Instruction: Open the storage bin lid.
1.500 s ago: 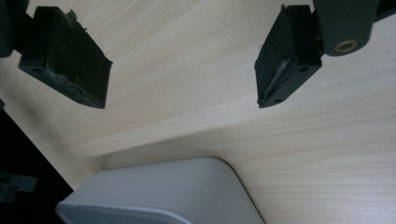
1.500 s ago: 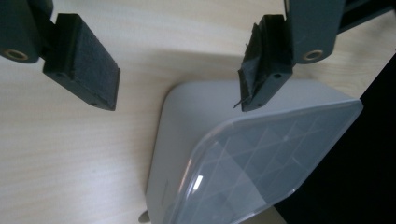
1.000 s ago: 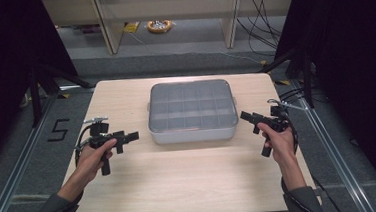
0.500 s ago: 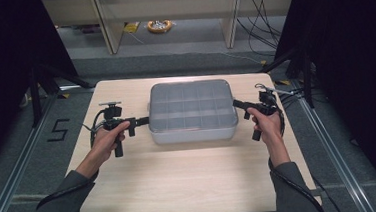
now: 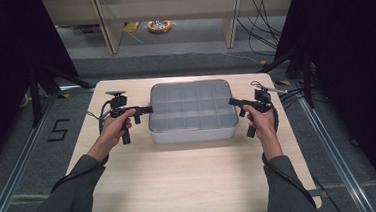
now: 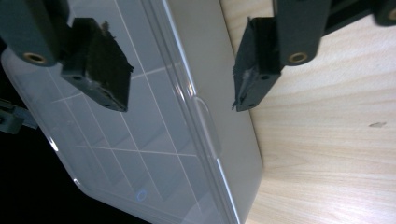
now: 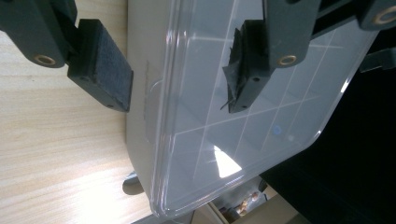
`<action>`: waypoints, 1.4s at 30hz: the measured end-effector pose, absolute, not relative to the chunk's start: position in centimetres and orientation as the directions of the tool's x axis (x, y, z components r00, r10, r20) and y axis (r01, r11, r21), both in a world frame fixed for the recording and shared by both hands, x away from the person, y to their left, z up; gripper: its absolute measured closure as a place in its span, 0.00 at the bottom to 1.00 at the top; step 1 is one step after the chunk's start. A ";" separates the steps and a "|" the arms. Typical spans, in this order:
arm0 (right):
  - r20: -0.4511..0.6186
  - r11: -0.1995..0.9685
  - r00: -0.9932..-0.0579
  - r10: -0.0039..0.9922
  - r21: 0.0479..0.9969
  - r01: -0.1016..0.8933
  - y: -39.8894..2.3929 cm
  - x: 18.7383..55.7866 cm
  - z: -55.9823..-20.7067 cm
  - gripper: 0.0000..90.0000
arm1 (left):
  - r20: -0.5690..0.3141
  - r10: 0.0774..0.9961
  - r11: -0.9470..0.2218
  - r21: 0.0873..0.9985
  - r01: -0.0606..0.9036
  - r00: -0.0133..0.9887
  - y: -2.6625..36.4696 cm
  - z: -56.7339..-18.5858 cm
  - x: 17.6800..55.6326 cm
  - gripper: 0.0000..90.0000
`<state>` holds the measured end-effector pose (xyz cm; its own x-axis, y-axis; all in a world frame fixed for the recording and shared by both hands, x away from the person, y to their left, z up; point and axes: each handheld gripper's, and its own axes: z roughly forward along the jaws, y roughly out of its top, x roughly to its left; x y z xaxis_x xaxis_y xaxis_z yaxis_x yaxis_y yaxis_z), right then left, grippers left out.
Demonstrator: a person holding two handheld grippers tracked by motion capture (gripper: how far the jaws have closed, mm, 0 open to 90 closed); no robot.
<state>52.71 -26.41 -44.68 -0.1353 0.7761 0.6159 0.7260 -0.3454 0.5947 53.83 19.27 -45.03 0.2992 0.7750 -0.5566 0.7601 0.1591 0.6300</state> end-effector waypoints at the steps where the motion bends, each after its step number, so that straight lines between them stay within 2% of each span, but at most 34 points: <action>1: 0.604 -0.335 -0.147 0.783 0.609 0.719 -26.5 52.9 -44.8 0.47 | -0.556 0.777 0.162 0.628 0.761 0.294 19.1 -45.0 54.2 0.44; 7: 0.598 -0.329 -0.154 0.787 0.617 0.715 -26.2 53.5 -45.0 0.48 | -0.557 0.786 0.170 0.610 0.774 0.268 18.3 -45.2 55.4 0.49; 8: 0.617 -0.349 -0.127 0.777 0.589 0.729 -26.0 53.5 -44.9 0.48 | -0.561 0.784 0.174 0.608 0.775 0.265 18.3 -45.3 55.6 0.50; 13: 0.619 -0.352 -0.117 0.776 0.580 0.735 -25.6 54.0 -45.2 0.49 | -0.571 0.782 0.184 0.593 0.784 0.249 18.2 -45.7 56.2 0.52; 14: 0.601 -0.329 -0.144 0.786 0.605 0.725 -25.7 54.2 -45.5 0.50 | -0.573 0.781 0.184 0.590 0.786 0.247 18.1 -45.8 56.3 0.53; 17: 0.611 -0.340 -0.128 0.782 0.590 0.732 -25.3 54.4 -45.5 0.53 | -0.588 0.769 0.184 0.581 0.793 0.252 17.8 -46.0 56.5 0.59; 24: 0.593 -0.355 -0.108 0.798 0.607 0.712 -25.1 54.2 -45.3 0.64 | -0.557 0.796 0.186 0.597 0.780 0.236 17.3 -45.7 56.3 0.60; 26: 0.550 -0.312 -0.155 0.821 0.659 0.685 -25.4 54.3 -45.5 0.67 | -0.560 0.794 0.189 0.597 0.780 0.235 17.3 -45.7 56.2 0.61; 27: 0.578 -0.351 -0.108 0.809 0.623 0.699 -25.2 54.0 -45.2 0.67 | -0.558 0.796 0.191 0.600 0.777 0.235 17.3 -45.6 56.2 0.62; 28: 0.568 -0.337 -0.129 0.813 0.640 0.690 -25.3 54.1 -45.3 0.68 | -0.556 0.797 0.192 0.604 0.774 0.236 17.3 -45.5 56.2 0.62; 30: 0.580 -0.365 -0.096 0.809 0.623 0.692 -25.1 53.9 -44.9 0.69 | -0.546 0.802 0.183 0.610 0.771 0.241 17.3 -45.2 56.1 0.62; 35: 0.530 -0.318 -0.138 0.837 0.675 0.665 -25.3 53.8 -45.0 0.70 | -0.527 0.815 0.169 0.614 0.771 0.241 17.3 -44.4 55.9 0.64; 36: 0.569 -0.370 -0.092 0.817 0.639 0.675 -25.0 53.5 -44.6 0.71 | -0.528 0.813 0.167 0.617 0.769 0.247 17.4 -44.4 55.8 0.64; 42: 0.576 -0.377 -0.137 0.806 0.677 0.632 -25.2 53.1 -43.5 0.74 | -0.541 0.802 0.193 0.635 0.748 0.252 17.6 -43.1 55.4 0.67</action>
